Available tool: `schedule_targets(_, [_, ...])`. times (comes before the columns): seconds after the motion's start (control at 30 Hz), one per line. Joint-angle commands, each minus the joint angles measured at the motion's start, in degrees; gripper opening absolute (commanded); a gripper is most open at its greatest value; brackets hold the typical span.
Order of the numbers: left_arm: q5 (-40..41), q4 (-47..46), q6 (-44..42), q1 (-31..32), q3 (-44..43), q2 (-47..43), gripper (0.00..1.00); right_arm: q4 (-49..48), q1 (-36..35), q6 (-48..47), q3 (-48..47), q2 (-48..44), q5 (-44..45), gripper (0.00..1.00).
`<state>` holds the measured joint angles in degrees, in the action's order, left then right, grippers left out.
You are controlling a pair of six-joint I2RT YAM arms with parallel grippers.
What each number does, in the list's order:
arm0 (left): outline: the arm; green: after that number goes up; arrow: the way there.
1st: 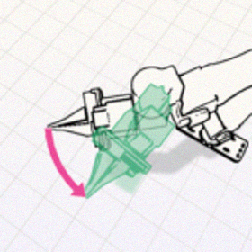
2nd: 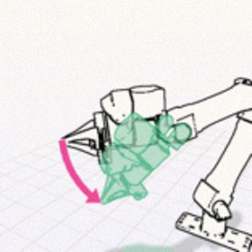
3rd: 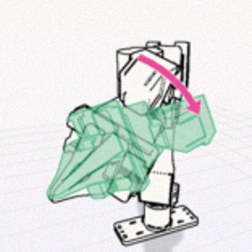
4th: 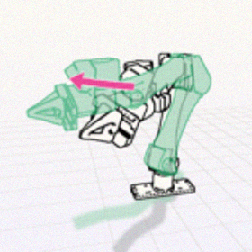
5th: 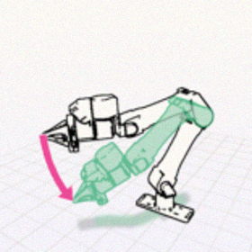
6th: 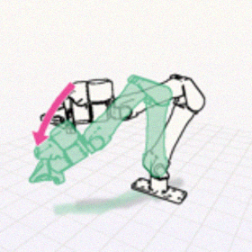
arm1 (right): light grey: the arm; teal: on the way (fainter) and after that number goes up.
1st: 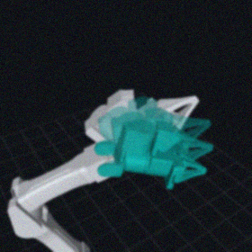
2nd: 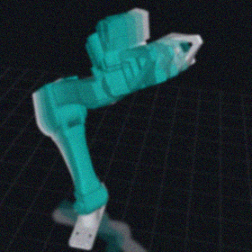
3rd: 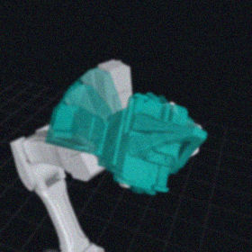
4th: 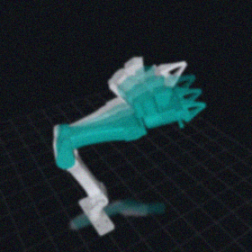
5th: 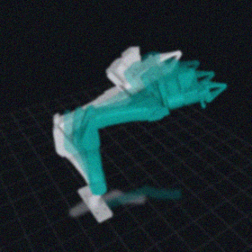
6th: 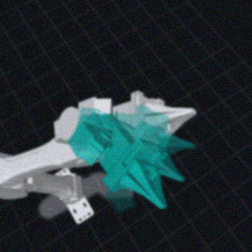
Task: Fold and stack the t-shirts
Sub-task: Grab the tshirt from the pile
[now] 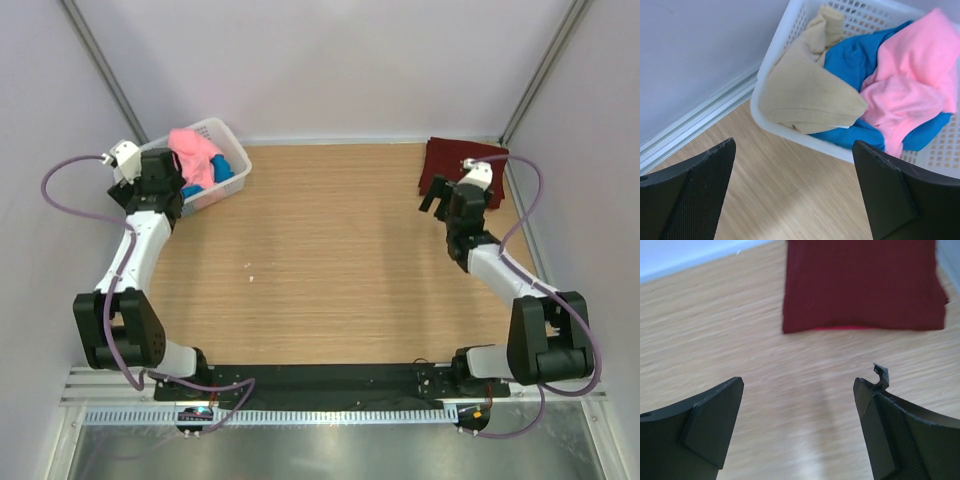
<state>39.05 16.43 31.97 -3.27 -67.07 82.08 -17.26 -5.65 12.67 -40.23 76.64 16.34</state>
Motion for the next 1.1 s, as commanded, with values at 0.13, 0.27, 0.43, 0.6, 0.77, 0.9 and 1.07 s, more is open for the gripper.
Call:
schedule_targets(0.13, [-22.6, 7.4, -3.1, -7.8, -3.6, 3.1, 0.98, 37.6, -1.4, 7.1, -23.2, 3.3, -19.8, 1.00])
schedule_targets(0.27, [-28.6, 10.6, -4.0, -10.4, -11.3, 10.0, 0.91, 38.4, -1.4, 5.3, -24.4, -0.1, -22.4, 0.95])
schedule_targets(0.43, [-35.9, 9.2, -5.5, -11.0, -14.7, 14.6, 0.89, 37.4, -1.5, 3.8, -22.4, -2.5, -22.7, 0.89])
schedule_targets(0.6, [-36.4, 12.7, -4.9, -11.0, -23.5, 23.0, 0.88, 36.6, -1.5, 5.4, -22.0, -0.9, -25.7, 0.87])
schedule_targets(0.77, [-36.1, 14.7, -5.3, -11.0, -30.1, 27.4, 0.75, 36.2, -1.6, 6.6, -22.4, 0.8, -28.1, 0.79])
schedule_targets(0.9, [-36.8, 15.5, -4.7, -11.0, -32.5, 29.0, 0.48, 35.7, -1.6, 7.5, -22.8, 1.7, -29.1, 0.73])
schedule_targets(1.07, [-36.5, 16.0, -4.9, -10.9, -30.6, 28.4, 0.16, 36.4, -1.5, 8.3, -24.3, 3.2, -30.5, 0.64])
